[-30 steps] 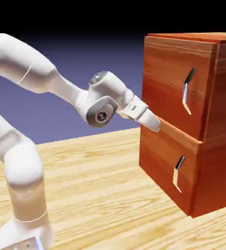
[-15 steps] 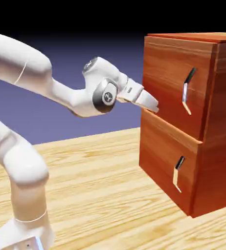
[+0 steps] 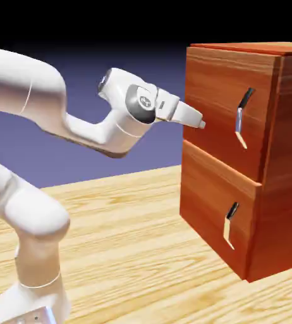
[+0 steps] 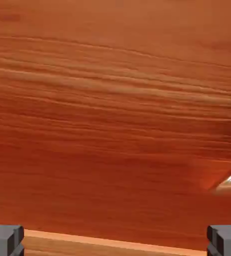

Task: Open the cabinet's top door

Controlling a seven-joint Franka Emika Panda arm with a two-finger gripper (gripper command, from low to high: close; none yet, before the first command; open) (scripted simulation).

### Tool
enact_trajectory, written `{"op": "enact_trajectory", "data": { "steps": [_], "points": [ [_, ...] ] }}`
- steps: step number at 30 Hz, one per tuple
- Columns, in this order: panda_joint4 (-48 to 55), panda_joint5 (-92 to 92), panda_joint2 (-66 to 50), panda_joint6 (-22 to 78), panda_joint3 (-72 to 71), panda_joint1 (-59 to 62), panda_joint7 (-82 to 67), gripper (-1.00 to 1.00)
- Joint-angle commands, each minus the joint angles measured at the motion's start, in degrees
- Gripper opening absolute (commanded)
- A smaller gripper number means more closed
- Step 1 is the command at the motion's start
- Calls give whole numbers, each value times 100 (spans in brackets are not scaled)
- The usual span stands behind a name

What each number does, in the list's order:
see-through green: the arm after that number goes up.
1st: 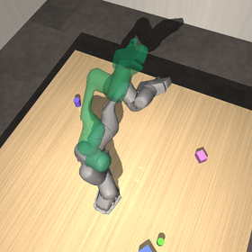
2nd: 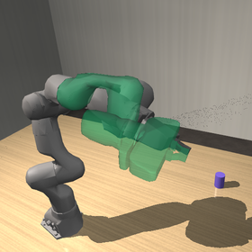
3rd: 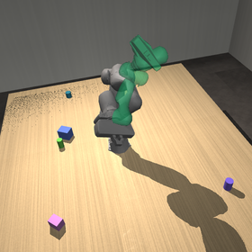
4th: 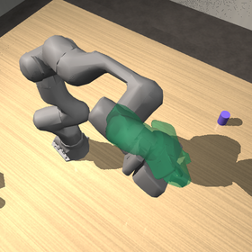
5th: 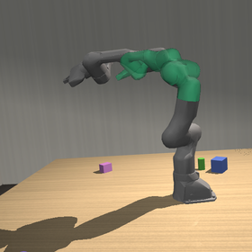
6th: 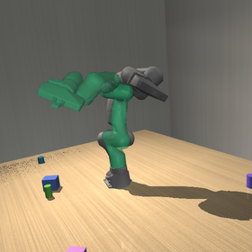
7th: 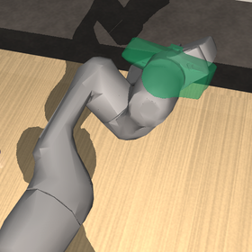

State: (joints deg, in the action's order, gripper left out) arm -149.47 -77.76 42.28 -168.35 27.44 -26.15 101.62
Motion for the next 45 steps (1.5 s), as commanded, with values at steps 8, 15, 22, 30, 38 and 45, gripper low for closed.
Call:
{"op": "enact_trajectory", "data": {
  "steps": [8,15,22,30,38,45],
  "points": [
    [296,-1994,247,145,704,-653,1517,0],
    [554,-3738,463,272,1319,-1224,2844,0],
    [813,-5482,678,399,1935,-1795,4171,0],
    [1109,-7476,925,544,2638,-2448,5688,0],
    [1687,-8383,770,680,3337,-3333,6381,0],
    [1692,-8243,545,934,3287,-3341,6438,-100]
  ]
}}
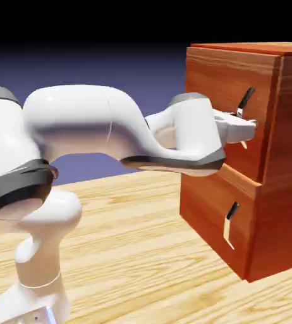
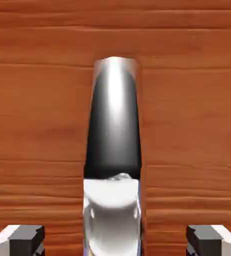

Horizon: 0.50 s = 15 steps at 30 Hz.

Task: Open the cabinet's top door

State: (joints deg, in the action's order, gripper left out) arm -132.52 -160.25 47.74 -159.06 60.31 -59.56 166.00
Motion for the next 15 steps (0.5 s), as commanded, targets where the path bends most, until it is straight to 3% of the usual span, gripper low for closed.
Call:
{"op": "enact_trajectory", "data": {
  "steps": [1,15],
  "points": [
    [-152,117,-21,102,-172,208,1,-100],
    [-2019,2274,289,1317,-2952,2918,-349,-100]
  ]
}}
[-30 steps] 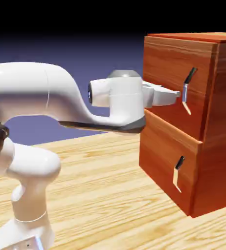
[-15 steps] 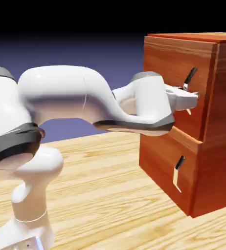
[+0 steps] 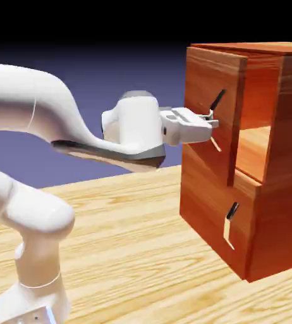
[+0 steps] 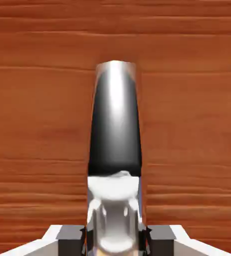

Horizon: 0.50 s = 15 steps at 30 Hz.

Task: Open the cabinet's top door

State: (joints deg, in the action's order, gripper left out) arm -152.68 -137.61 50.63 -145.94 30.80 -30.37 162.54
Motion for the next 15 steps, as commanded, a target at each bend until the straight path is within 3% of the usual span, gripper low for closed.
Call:
{"op": "enact_trajectory", "data": {
  "steps": [1,15],
  "points": [
    [-146,259,105,142,-203,122,-114,-100],
    [-1314,3746,1213,2339,-2903,536,-1197,-100]
  ]
}}
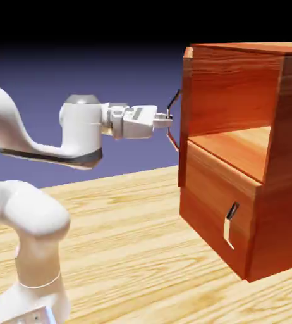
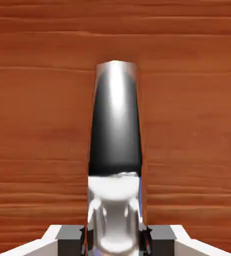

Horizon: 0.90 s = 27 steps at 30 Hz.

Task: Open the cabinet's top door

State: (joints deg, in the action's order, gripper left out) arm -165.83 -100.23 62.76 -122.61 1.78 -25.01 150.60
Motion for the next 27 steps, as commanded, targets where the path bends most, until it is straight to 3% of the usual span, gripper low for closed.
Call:
{"op": "enact_trajectory", "data": {
  "steps": [1,13,27],
  "points": [
    [-17,258,18,195,-205,-33,-38,-100],
    [666,2977,-775,2664,-2696,-214,28,-100],
    [3276,4777,-3191,5836,-5599,1388,846,-100]
  ]
}}
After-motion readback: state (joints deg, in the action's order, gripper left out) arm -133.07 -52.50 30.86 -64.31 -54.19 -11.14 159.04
